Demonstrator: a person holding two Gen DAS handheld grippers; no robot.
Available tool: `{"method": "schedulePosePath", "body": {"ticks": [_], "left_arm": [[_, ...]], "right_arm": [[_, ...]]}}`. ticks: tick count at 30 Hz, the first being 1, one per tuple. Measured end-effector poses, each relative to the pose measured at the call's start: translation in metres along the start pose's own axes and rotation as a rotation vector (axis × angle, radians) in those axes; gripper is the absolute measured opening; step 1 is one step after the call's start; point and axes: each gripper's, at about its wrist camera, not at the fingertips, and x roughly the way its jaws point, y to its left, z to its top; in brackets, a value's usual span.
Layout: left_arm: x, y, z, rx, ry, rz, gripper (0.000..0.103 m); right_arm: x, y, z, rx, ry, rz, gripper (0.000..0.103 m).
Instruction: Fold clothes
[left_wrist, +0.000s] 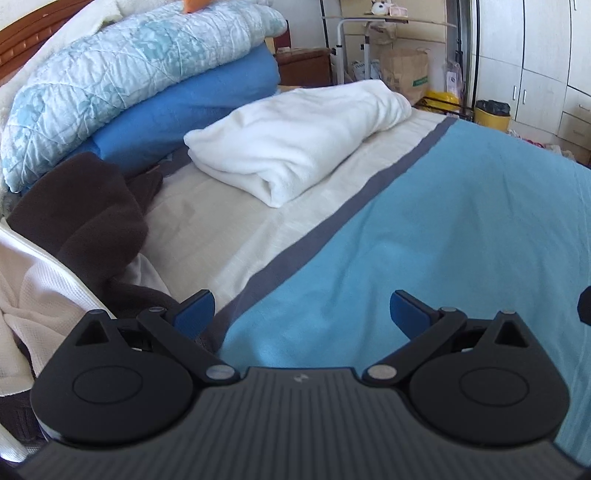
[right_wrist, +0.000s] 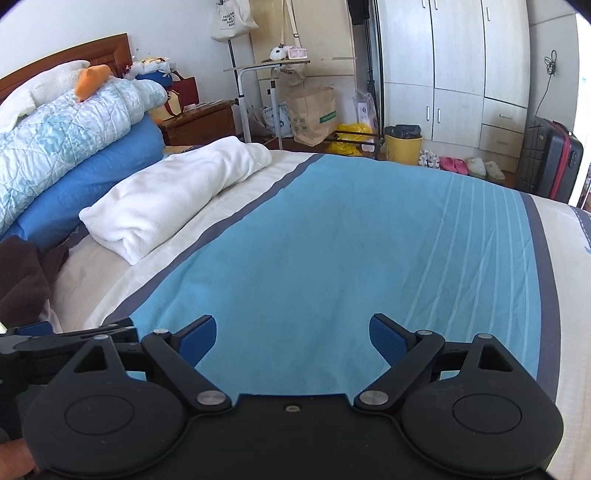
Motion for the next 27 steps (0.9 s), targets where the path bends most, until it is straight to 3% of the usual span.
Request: {"method": "schedulePosePath", "body": {"ticks": [27], "left_arm": [[-0.005, -0.008, 0.000, 0.093, -0.070, 0.064, 0.103]], "right_arm": [[0.005, 0.007, -0.013, -0.025, 0.007, 0.003, 0.093]]}}
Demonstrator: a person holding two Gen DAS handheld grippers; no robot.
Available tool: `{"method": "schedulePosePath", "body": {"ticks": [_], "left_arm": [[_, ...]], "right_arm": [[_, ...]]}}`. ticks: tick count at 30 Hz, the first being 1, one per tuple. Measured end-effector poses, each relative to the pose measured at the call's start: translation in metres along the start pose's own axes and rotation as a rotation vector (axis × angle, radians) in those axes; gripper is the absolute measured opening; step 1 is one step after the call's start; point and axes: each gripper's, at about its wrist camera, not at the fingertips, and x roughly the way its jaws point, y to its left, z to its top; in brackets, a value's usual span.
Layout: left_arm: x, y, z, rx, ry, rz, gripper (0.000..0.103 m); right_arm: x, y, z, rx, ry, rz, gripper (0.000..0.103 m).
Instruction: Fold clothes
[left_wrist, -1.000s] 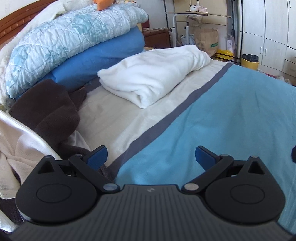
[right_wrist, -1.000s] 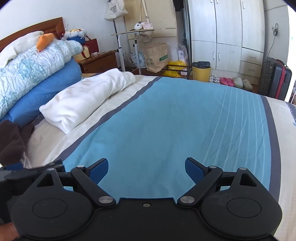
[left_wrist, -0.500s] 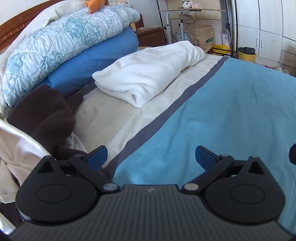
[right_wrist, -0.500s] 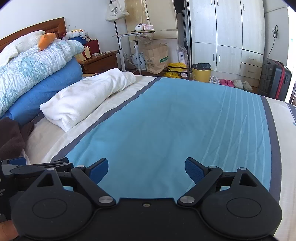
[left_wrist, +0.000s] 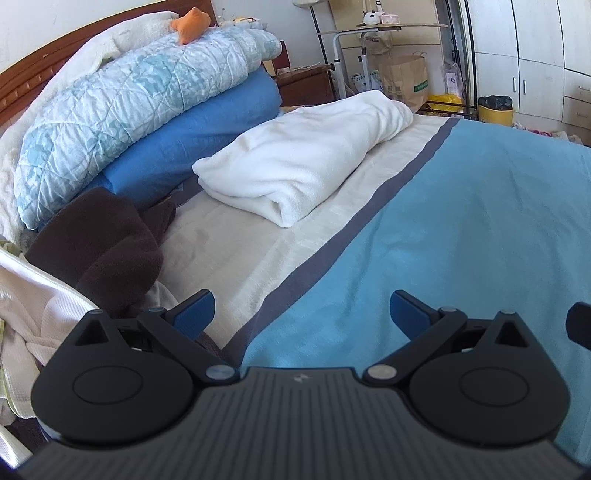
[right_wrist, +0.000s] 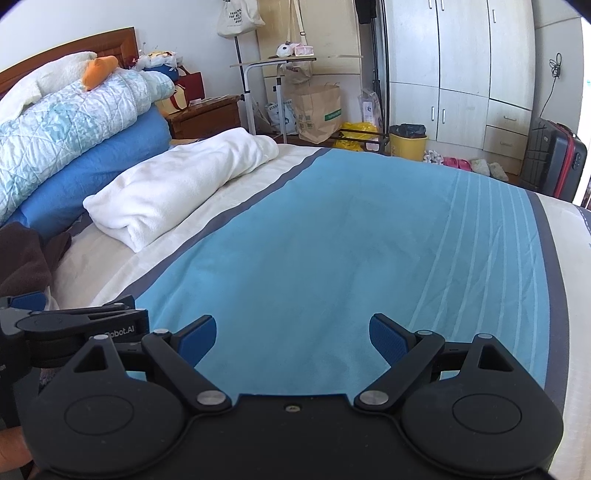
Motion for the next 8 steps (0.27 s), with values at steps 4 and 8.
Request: {"method": "schedulePosePath", "body": {"ticks": [4, 8], "left_arm": [[0.0006, -0.0009, 0.0001, 0.006, 0.004, -0.007, 0.103], [0.0037, 0.0005, 0.0004, 0.002, 0.025, -0.013, 0.103]], "right_arm": [[0.0009, 0.0007, -0.0015, -0.006, 0.005, -0.003, 0.093], [0.0027, -0.0003, -0.0026, -0.002, 0.011, -0.007, 0.093]]}}
